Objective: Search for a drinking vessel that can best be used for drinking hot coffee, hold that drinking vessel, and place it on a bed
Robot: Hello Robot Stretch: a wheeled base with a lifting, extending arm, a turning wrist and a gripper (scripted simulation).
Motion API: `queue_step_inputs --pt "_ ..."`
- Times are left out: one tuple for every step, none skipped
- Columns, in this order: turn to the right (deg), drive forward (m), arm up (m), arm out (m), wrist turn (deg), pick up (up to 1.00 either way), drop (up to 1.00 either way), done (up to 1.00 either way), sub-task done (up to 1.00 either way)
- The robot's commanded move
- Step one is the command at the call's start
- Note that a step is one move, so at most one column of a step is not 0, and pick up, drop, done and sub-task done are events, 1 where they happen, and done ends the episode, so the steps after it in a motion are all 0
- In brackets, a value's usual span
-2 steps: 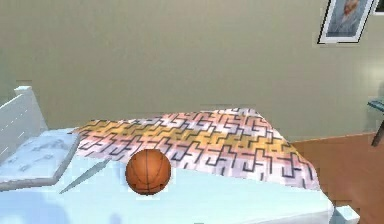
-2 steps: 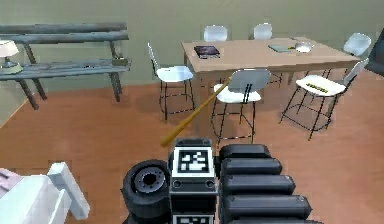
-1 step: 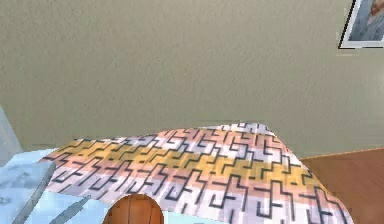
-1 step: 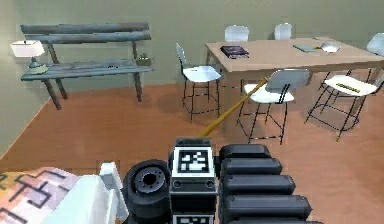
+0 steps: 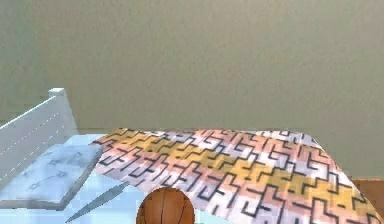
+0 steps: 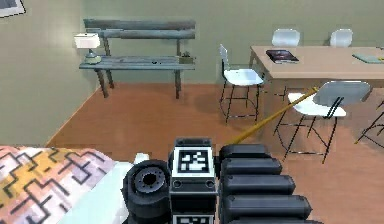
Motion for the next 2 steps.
queue_step_inputs --pt "0.0 0.05 0.00 0.00 0.0 0.00 0.00 0.00 0.00" --pt "9.0 0.00 0.00 0.00 0.0 0.00 0.00 0.00 0.00"
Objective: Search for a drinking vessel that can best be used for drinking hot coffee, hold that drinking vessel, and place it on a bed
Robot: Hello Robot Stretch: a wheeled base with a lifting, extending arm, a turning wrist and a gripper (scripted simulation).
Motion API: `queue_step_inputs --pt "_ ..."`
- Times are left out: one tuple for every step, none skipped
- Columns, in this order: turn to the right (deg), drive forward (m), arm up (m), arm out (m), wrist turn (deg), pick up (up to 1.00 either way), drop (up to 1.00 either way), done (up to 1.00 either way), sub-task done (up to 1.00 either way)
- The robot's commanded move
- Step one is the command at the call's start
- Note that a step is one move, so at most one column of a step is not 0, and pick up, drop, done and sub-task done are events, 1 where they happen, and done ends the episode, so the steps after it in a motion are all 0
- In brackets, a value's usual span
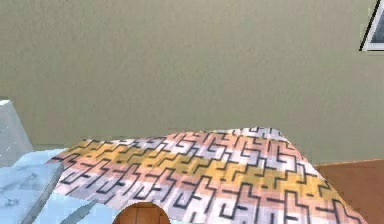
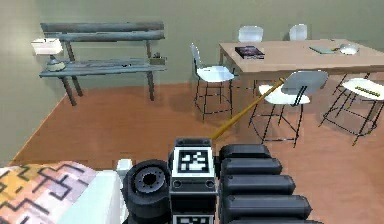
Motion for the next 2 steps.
queue_step_inputs --pt "-15.0 0.00 0.00 0.00 0.0 0.00 0.00 0.00 0.00" --pt "6.0 0.00 0.00 0.00 0.0 0.00 0.00 0.00 0.00"
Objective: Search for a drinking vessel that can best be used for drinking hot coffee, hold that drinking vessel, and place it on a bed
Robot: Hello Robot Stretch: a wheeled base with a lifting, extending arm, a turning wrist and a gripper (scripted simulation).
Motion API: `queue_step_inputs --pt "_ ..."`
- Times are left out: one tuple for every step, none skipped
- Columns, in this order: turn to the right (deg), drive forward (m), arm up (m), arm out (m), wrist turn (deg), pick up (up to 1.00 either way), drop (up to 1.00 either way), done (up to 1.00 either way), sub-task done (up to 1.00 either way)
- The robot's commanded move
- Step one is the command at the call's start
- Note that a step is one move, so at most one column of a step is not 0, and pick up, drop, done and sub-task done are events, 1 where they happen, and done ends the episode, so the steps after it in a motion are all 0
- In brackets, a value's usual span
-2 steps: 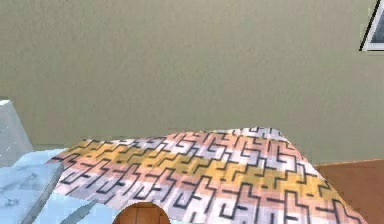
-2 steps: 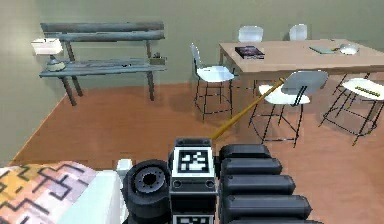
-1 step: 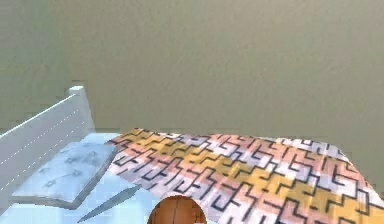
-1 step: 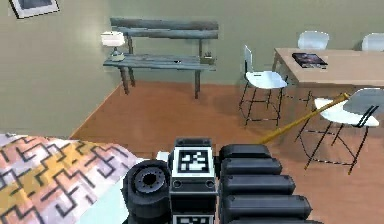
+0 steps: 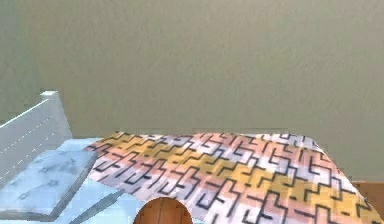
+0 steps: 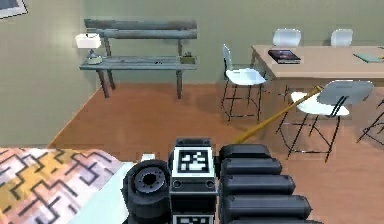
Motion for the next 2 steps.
queue_step_inputs --pt "9.0 0.00 0.00 0.00 0.0 0.00 0.00 0.00 0.00" --pt "-45.0 0.00 0.00 0.00 0.0 0.00 0.00 0.00 0.00"
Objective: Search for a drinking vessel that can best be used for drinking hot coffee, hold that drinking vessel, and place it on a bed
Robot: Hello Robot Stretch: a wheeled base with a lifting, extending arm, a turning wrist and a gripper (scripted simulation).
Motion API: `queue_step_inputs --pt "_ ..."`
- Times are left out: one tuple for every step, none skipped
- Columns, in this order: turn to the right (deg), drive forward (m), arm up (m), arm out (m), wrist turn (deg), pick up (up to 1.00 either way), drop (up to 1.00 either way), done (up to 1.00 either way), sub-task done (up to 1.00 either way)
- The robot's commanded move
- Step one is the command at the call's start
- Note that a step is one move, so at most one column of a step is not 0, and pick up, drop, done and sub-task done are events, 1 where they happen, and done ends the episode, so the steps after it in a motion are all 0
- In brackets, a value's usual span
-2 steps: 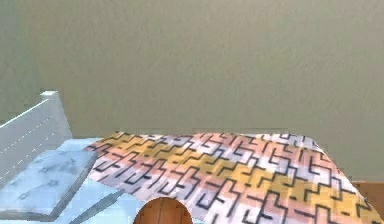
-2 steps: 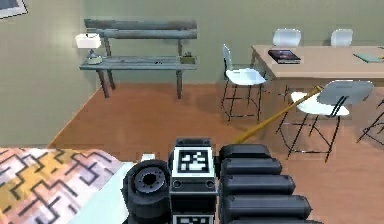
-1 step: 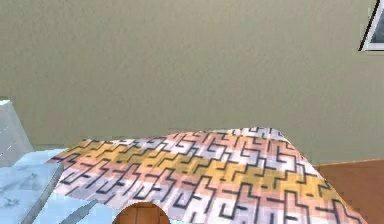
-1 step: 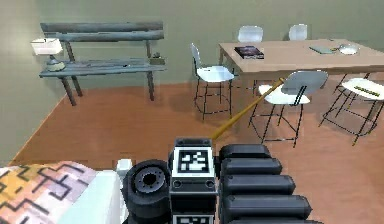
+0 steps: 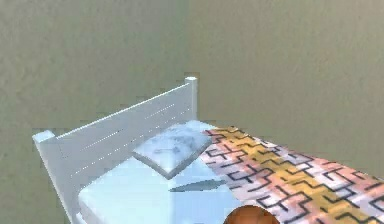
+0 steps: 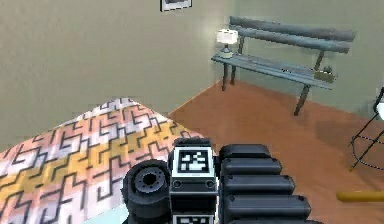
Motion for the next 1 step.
queue_step_inputs --pt "-45.0 0.00 0.00 0.00 0.0 0.00 0.00 0.00 0.00"
